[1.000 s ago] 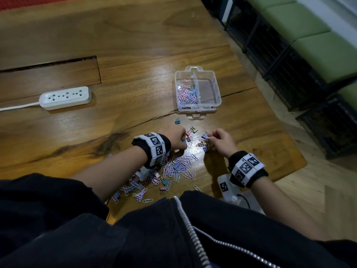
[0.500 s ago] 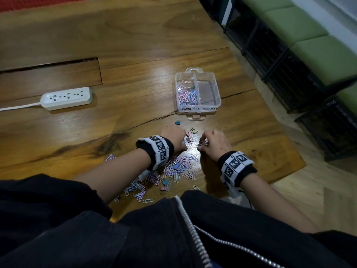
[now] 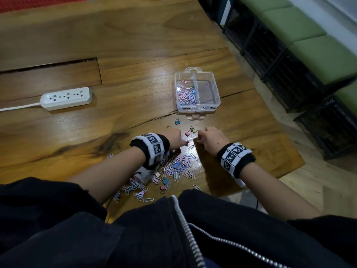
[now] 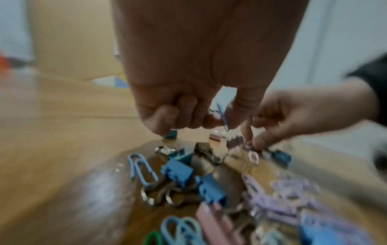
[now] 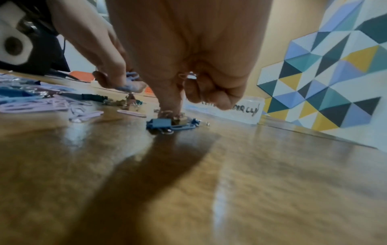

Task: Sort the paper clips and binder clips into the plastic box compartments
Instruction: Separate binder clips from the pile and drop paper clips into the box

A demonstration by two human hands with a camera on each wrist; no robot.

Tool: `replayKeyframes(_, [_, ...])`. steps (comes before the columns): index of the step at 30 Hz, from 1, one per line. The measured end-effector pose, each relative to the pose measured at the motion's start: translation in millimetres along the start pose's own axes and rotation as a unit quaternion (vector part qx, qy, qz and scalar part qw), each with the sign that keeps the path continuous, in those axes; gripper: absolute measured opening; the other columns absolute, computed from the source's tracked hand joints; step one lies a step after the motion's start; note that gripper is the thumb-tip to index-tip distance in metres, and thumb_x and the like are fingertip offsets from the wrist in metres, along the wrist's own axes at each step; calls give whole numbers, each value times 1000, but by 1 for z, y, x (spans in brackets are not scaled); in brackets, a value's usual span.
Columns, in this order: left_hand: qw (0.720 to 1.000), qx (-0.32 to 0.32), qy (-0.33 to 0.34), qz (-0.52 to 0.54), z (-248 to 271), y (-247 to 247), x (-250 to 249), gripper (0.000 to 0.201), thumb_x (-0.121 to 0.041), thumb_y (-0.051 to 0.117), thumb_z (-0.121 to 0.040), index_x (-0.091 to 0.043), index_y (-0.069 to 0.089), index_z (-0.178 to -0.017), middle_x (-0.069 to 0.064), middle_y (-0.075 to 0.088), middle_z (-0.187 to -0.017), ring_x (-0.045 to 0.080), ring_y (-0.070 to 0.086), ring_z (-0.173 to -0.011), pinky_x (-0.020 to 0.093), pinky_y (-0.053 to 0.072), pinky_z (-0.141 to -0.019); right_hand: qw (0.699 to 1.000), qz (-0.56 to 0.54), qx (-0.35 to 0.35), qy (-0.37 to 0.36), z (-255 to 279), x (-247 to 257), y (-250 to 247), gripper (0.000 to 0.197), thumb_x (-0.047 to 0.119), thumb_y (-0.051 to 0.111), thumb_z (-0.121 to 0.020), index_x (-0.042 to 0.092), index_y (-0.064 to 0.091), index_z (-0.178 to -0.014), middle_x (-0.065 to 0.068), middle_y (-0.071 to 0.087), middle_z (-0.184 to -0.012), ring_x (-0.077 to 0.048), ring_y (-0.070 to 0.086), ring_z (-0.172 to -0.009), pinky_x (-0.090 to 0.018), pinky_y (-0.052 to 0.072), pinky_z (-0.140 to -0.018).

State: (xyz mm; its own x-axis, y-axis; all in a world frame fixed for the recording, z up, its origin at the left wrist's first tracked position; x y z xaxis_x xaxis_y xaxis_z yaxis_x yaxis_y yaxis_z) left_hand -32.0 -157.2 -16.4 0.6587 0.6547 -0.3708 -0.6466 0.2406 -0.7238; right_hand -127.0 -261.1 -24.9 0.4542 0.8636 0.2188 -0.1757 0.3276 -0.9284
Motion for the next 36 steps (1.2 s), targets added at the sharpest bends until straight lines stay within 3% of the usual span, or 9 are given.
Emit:
replayKeyframes(2, [980,10,-11,197,2,-6,9,22,-21,39,-95,-12,42,-75,-2,39,-66,10,38,-56,19,33,-52,999,-38,-3,6,-2,-2,1,16,19,50,-90,9,57,-101,-11,55,-101,-25,51,-93,-35,45,-85])
replayKeyframes(6, [872,-11,-59,485,7,-13,26,28,-4,37,-87,-12,36,-60,2,41,-61,7,43,-38,16,33,-41,993,-116,5,24,-5,-6,7,11,17,48,-90,8,54,-91,-12,55,-101,-21,48,-89,-33,44,-85])
replayKeyframes(10, [794,22,-88,602,8,-9,31,25,3,37,-78,-11,38,-58,1,55,-50,9,43,-40,11,35,-35,968,-235,-14,83,-3,-12,1,14,12,45,-92,8,53,-81,-5,52,-84,-19,49,-79,-26,42,-71])
replayKeyframes(16, [833,9,-5,553,5,-13,18,30,14,36,-79,-9,36,-61,1,53,-40,7,42,-29,12,31,-29,739,-653,11,165,24,-18,-10,22,3,41,-91,12,46,-72,-2,46,-71,-10,36,-58,-18,32,-53])
replayKeyframes(22, [852,96,10,515,5,-3,3,25,9,34,-81,-7,52,-77,3,50,-52,14,50,-45,13,31,-30,677,-700,97,203,51,-13,7,26,-3,31,-92,6,55,-86,-6,47,-70,-13,43,-61,-21,38,-55])
replayKeyframes(25, [903,102,-3,417,3,4,-7,17,-8,48,-87,-11,50,-71,4,48,-61,8,48,-38,13,35,-34,690,-665,134,252,58,-10,17,21,0,36,-90,3,54,-80,-6,49,-67,-14,47,-58,-18,42,-50])
replayKeyframes(28, [983,5,42,176,-8,10,-17,19,-20,60,-85,-18,50,-69,-1,55,-75,12,55,-69,23,47,-62,730,-622,122,255,57,-9,20,26,-2,32,-90,5,53,-75,-5,50,-66,-12,42,-55,-18,34,-52])
replayKeyframes(30, [996,-41,57,45,-10,12,-23,14,-24,63,-83,-14,55,-81,2,57,-87,18,55,-85,29,47,-74,769,-579,66,264,52,-12,18,29,-2,33,-90,9,52,-71,-4,53,-70,-10,40,-56,-15,33,-49])
replayKeyframes(36, [983,-48,64,-166,-12,17,-34,25,-25,55,-89,-4,63,-99,9,65,-91,25,62,-84,31,48,-67,896,-348,-53,270,28,-25,6,12,21,55,-87,13,49,-81,1,48,-76,-17,47,-79,-29,39,-73])
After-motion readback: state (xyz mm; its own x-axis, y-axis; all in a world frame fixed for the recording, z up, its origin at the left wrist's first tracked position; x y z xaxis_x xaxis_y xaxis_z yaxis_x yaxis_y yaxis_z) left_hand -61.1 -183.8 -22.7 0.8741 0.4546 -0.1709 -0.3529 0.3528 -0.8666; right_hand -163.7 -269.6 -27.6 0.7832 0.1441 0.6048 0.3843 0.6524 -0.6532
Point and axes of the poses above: each hand's wrist, its own z-axis away from the middle knuckle, its own y-axis out of the palm, x = y × z, the point moved 3 cm from there along -z, towards the middle knuckle
